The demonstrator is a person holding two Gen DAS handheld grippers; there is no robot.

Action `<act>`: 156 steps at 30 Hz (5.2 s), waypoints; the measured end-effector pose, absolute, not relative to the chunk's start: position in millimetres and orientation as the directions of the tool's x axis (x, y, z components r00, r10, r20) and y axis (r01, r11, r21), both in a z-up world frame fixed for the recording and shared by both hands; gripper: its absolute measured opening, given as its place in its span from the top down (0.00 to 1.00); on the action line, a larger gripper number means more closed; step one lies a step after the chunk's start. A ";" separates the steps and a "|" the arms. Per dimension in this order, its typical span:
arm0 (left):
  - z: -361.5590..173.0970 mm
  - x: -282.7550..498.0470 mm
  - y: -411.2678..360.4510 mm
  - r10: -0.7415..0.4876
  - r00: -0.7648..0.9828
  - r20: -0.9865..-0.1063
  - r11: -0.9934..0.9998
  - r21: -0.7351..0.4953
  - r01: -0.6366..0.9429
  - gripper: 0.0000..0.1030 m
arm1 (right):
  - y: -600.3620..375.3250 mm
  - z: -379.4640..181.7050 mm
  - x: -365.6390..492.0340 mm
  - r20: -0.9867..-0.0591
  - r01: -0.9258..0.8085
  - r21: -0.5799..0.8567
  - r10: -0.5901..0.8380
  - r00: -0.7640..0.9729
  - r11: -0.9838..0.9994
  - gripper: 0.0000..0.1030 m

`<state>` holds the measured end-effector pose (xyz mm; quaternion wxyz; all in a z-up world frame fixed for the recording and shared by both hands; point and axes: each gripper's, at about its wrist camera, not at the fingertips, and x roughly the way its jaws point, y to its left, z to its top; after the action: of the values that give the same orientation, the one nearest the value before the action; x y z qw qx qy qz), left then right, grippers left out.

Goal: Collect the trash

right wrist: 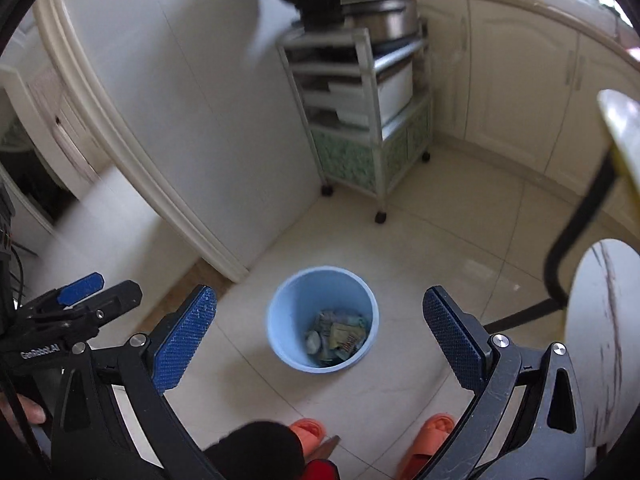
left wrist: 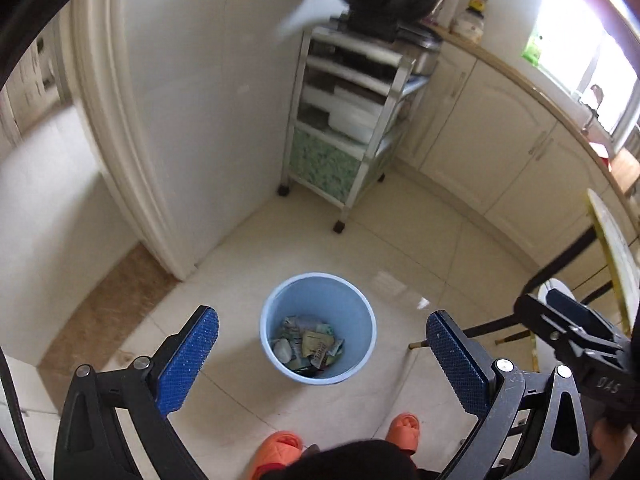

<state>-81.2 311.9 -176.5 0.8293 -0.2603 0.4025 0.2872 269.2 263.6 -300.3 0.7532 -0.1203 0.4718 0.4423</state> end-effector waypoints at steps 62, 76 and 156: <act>-880.6 -314.5 756.3 0.085 -0.150 -0.985 -0.003 0.151 -0.989 0.15 | 333.4 -728.3 314.4 -0.994 -0.543 0.034 0.085 0.070 0.839 0.83; -926.6 -318.0 781.2 0.142 0.031 -0.989 -0.012 -0.033 -0.999 0.40 | 334.8 -732.8 312.3 -0.993 -0.554 0.028 0.087 0.079 0.832 0.83; -209.6 1.7 324.6 0.313 0.709 -0.632 0.856 -0.136 -0.499 0.07 | 189.6 -260.7 264.1 -0.741 -0.628 0.189 0.529 0.414 0.755 0.00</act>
<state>1.7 324.6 -209.6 0.9122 -0.1499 0.3097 0.2224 264.1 189.6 -260.7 0.8388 -0.0590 0.4172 0.3448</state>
